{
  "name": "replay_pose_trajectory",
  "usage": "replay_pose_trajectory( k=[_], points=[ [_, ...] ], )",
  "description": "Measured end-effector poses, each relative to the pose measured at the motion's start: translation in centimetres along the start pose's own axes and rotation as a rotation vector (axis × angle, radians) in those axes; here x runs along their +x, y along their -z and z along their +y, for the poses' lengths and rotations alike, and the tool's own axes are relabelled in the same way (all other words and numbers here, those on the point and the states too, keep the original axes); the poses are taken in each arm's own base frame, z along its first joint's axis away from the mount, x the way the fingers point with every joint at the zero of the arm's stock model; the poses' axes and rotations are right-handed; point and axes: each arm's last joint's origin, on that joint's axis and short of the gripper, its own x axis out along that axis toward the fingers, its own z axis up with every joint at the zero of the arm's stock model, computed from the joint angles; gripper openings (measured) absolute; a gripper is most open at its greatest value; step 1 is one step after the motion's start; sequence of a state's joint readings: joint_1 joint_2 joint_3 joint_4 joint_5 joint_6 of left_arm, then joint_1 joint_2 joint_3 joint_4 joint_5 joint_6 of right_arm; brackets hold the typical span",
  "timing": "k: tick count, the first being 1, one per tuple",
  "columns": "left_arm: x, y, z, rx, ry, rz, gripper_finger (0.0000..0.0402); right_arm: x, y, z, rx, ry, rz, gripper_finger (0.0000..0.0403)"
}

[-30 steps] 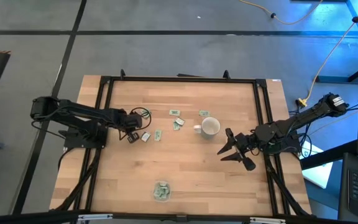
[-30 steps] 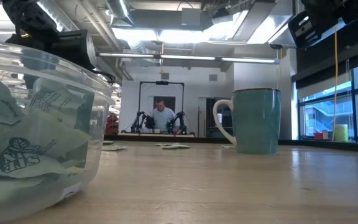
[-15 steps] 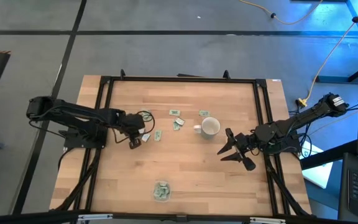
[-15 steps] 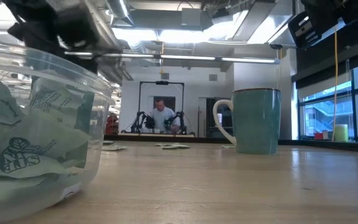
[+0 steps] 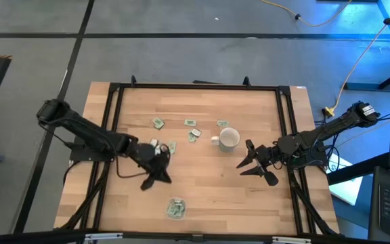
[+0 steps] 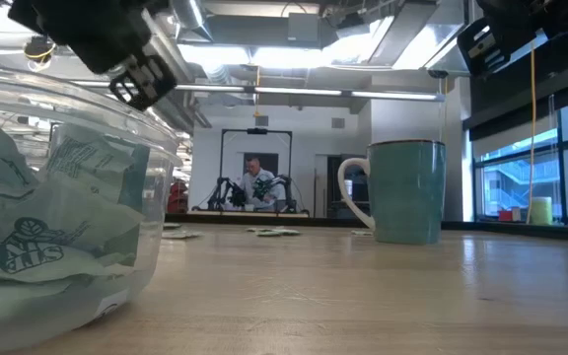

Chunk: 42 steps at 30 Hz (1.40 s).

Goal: Pick and place Stevia / Truvia into bins
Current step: Put the green stevia packet into the transparent bin

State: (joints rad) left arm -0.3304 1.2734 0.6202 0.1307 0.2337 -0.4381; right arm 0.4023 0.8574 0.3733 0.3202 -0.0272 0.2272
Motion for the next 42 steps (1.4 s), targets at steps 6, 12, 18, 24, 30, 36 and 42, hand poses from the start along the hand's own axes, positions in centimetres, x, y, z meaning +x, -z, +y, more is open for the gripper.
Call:
replay_pose_trajectory(
  k=[6,12,18,24,30,36,42],
  points=[
    [2.1,-0.7,-1.9,0.104,-0.014,0.092,0.0002,0.0,0.0,0.0,-0.003,0.0,0.0,0.0136],
    [1.3,-0.3,-0.5,0.097,-0.388,0.227,0.0003,0.0,0.0,0.0,-0.003,0.0,0.0,0.0136],
    [-1.8,1.7,3.0,-0.104,-0.822,0.46,0.0023,0.0,0.0,0.0,0.0,0.001,0.004,0.0136],
    [-3.5,2.6,5.9,-0.218,-0.961,0.56,0.007,0.0,0.1,0.0,0.0,0.002,0.008,0.0136],
    [-4.0,3.5,8.4,-0.252,-0.897,0.597,0.0095,0.0,0.1,0.0,0.003,0.003,0.01,0.0136],
    [-4.1,4.3,9.6,-0.244,-0.831,0.595,0.009,0.0,0.1,0.0,0.001,0.003,0.01,0.0136],
    [-4.2,5.4,10.6,-0.229,-0.822,0.579,0.0086,0.0,0.1,0.0,0.001,0.003,0.011,0.0136]
  ],
)
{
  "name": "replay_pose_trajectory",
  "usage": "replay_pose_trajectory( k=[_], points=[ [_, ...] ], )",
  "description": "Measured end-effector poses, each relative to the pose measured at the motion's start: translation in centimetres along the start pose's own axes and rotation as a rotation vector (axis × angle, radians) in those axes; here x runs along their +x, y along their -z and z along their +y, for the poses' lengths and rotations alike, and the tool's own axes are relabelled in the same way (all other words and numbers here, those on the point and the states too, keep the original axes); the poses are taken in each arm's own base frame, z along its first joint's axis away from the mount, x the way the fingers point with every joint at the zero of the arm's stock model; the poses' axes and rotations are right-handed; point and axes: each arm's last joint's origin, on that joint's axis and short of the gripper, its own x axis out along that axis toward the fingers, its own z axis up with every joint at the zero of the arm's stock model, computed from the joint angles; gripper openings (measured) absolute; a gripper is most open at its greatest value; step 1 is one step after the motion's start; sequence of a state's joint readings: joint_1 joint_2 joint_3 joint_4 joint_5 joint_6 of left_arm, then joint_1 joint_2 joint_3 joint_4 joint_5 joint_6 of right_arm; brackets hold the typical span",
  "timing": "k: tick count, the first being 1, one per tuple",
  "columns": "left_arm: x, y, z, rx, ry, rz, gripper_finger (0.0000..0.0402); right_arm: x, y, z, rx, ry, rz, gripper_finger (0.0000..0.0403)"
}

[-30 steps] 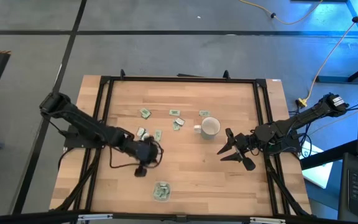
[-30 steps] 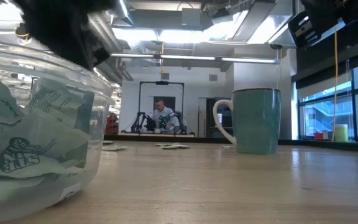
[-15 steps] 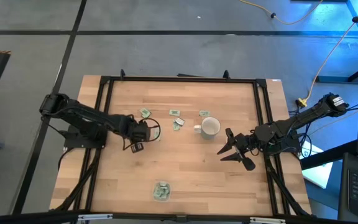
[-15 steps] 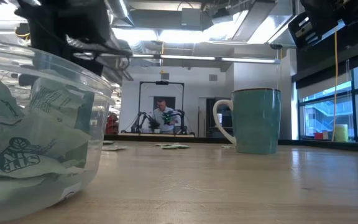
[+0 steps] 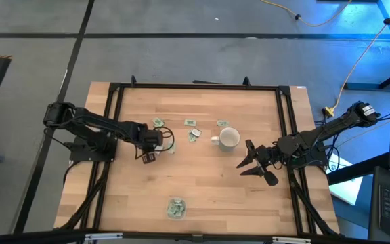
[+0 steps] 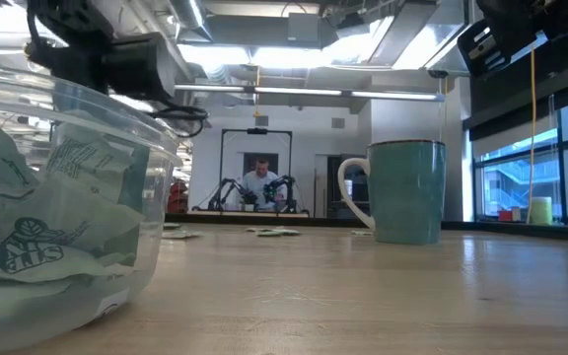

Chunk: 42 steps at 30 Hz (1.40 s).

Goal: Pick and place Stevia / Truvia into bins
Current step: Put the green stevia packet into the transparent bin

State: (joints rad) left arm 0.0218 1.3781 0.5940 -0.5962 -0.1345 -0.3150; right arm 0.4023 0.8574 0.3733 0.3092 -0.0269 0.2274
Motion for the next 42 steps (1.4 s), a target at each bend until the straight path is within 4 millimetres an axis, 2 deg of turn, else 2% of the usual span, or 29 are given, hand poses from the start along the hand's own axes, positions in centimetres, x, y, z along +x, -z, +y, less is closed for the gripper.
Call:
replay_pose_trajectory(
  k=[6,18,23,27,32,36,42],
  points=[
    [0.7,0.8,0.7,-0.056,0.029,0.035,0.0078,0.0,0.0,0.0,0.0,0.0,0.0,0.0136],
    [0.8,0.8,0.7,-0.067,0.033,0.013,0.0004,0.0,0.0,0.0,0.0,0.0,0.001,0.0136],
    [-0.5,0.6,0.0,-0.023,0.075,-0.003,0.0003,0.0,0.1,0.0,0.0,0.002,0.007,0.0136],
    [-2.4,-0.4,-0.8,-0.001,0.132,-0.107,0.0003,0.0,0.1,0.0,0.0,0.002,0.008,0.0136],
    [-4.5,-1.8,-3.2,0.042,0.387,-0.247,0.0003,0.0,0.1,0.0,0.0,0.002,0.008,0.0136],
    [-6.3,-2.7,-6.6,0.167,0.625,-0.397,0.0003,0.0,0.1,0.0,-0.001,0.002,0.007,0.0136],
    [-8.9,-3.5,-11.3,0.245,0.811,-0.494,0.0003,0.0,0.0,0.0,-0.003,0.002,0.006,0.0136]
  ],
)
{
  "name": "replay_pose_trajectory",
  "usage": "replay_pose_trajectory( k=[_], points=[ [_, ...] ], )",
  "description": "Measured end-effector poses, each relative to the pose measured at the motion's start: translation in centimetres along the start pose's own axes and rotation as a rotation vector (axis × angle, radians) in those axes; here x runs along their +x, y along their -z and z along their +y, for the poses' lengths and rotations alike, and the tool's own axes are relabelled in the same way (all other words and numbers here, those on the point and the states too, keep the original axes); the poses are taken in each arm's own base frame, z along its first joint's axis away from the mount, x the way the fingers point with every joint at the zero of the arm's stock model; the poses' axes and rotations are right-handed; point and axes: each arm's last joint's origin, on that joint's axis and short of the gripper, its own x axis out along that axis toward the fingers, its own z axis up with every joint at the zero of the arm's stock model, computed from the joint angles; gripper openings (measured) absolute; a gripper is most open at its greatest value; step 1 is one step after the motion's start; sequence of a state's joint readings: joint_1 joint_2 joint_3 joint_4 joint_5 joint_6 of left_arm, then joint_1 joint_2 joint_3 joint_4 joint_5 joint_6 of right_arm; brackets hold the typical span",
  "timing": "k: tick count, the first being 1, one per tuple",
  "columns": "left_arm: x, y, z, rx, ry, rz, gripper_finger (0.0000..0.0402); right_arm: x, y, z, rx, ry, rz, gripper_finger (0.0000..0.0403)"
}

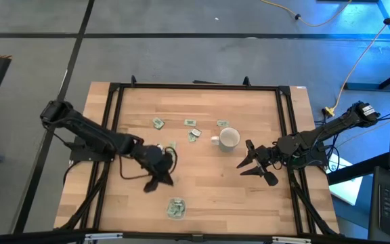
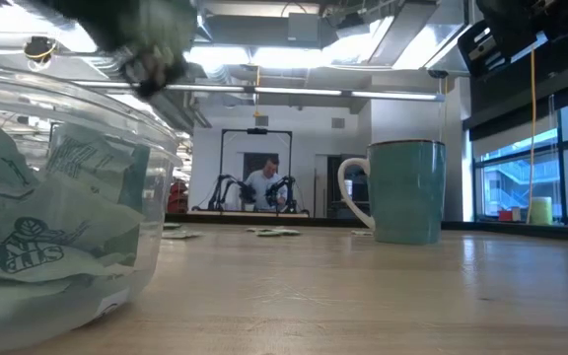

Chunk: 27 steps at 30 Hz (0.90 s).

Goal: Pick and place Stevia / Truvia into bins
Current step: Put the green stevia packet into the transparent bin

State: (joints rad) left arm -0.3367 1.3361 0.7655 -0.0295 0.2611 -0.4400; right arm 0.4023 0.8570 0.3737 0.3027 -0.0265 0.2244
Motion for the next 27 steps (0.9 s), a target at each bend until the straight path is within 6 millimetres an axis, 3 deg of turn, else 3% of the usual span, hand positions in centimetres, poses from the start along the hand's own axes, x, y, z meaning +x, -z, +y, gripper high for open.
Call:
replay_pose_trajectory(
  k=[7,10,18,27],
  points=[
    [3.7,-0.3,-4.0,0.004,0.168,0.11,0.0003,0.0,0.0,0.0,0.002,0.0,0.0,0.0136],
    [5.7,0.2,-4.8,-0.007,0.205,0.186,0.0003,0.0,0.0,0.0,0.002,0.0,0.0,0.0136],
    [10.0,1.2,-3.7,-0.152,0.229,0.342,0.0003,0.0,0.0,0.0,0.002,0.0,-0.001,0.0136],
    [10.0,0.6,-2.2,-0.213,0.301,0.403,0.0003,0.0,0.0,0.0,-0.006,0.0,-0.001,0.0136]
  ],
)
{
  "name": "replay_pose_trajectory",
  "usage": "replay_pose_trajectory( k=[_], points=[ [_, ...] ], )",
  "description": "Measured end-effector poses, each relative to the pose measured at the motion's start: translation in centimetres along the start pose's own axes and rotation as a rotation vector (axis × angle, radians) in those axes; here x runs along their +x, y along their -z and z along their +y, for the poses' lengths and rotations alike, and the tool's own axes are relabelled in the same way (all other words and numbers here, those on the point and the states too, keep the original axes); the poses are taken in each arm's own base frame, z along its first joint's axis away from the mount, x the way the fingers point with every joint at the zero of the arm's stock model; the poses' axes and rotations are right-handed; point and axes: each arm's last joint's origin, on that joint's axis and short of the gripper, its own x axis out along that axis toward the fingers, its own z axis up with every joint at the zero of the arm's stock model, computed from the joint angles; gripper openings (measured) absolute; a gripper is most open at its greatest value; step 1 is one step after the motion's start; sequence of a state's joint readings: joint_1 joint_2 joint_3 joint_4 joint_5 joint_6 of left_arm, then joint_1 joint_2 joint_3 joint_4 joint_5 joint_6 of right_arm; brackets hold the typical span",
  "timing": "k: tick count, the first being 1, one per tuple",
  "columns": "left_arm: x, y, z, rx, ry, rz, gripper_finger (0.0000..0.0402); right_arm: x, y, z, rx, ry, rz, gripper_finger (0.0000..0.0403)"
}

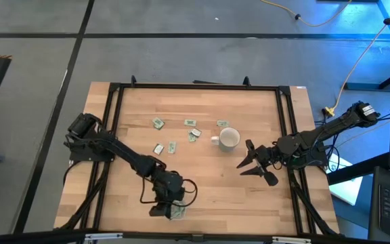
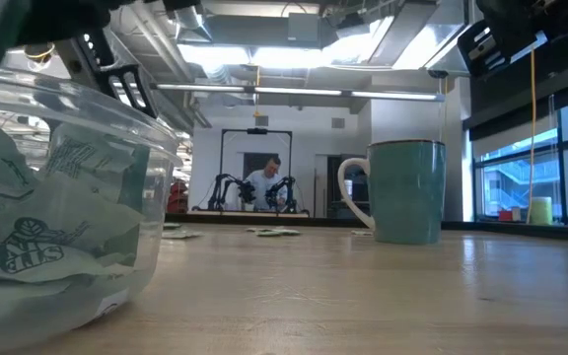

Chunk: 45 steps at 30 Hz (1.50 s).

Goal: Pick and place Stevia / Truvia into bins
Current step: Put the green stevia packet into the transparent bin

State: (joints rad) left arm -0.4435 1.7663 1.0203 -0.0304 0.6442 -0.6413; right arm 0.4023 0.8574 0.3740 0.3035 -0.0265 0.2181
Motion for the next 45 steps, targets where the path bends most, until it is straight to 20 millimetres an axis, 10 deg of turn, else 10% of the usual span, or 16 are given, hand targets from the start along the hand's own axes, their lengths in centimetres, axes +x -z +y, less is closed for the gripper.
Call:
replay_pose_trajectory(
  k=[45],
  points=[
    [-1.6,-0.3,3.4,-0.08,-0.079,0.054,0.0045,0.0,0.0,0.0,-0.015,0.0,0.002,0.0136]
  ],
)
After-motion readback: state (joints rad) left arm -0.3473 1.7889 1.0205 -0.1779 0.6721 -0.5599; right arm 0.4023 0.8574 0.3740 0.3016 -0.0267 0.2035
